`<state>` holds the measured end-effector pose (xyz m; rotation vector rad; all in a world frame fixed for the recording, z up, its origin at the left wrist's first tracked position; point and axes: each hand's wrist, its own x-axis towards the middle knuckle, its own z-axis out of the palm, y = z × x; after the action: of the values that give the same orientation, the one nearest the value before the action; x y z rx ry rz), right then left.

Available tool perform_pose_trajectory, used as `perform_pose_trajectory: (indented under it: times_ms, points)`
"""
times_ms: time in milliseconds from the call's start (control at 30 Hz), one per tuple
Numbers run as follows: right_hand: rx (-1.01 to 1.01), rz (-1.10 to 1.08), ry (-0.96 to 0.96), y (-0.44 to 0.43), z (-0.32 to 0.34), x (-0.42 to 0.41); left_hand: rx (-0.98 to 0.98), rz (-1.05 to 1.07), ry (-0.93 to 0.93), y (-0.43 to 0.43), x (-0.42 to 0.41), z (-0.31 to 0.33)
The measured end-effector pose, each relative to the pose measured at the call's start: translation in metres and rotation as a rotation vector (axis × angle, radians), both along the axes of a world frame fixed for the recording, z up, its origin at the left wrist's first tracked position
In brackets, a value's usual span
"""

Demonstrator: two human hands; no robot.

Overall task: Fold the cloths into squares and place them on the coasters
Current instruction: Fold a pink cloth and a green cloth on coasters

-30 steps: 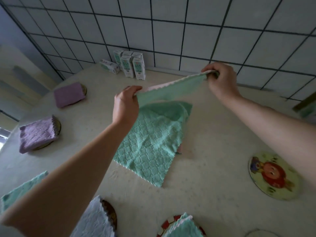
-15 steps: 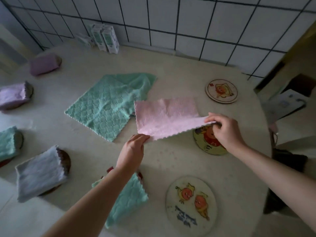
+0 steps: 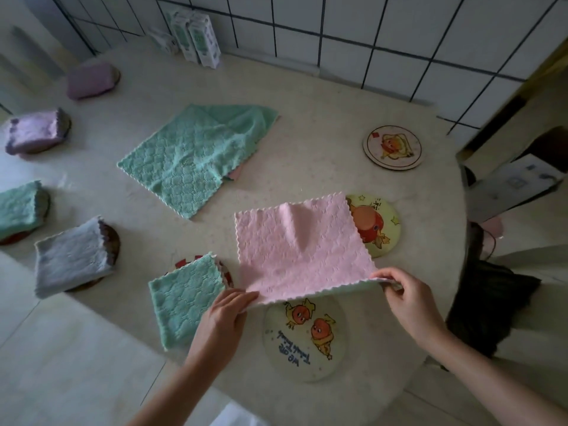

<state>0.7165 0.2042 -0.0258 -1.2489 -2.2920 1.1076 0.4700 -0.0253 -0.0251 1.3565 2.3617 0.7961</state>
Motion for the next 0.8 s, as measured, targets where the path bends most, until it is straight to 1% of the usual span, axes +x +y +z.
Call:
perform_pose_trajectory:
  times_ms: [100, 200, 333, 400, 533, 667, 733, 800]
  points:
    - [-0.026, -0.032, 0.015, 0.008, 0.007, -0.003, 0.018, 0.164, -0.140, 0.002, -0.001, 0.006]
    - [-0.046, -0.070, 0.040, 0.026, 0.016, -0.023, -0.006, 0.328, -0.295, 0.022, -0.013, 0.009]
    - [-0.050, -0.169, 0.082, 0.060, 0.014, -0.067, 0.090, 0.566, -0.615, 0.055, -0.038, 0.007]
    - [-0.112, -0.243, 0.078, 0.080, 0.009, -0.092, 0.108, 0.628, -0.725, 0.070, -0.049, 0.002]
    - [-0.227, -0.321, -0.009, 0.111, -0.008, -0.132, 0.077, 0.693, -0.798, 0.094, -0.068, -0.009]
    - [-0.284, -0.349, -0.083, 0.126, -0.020, -0.155, 0.058, 0.727, -0.833, 0.108, -0.087, -0.023]
    - [-0.275, -0.351, -0.111, 0.129, -0.025, -0.161, 0.015, 0.706, -0.801, 0.111, -0.096, -0.032]
    - [-0.241, -0.358, -0.145, 0.131, -0.030, -0.165, -0.063, 0.663, -0.702, 0.115, -0.103, -0.040]
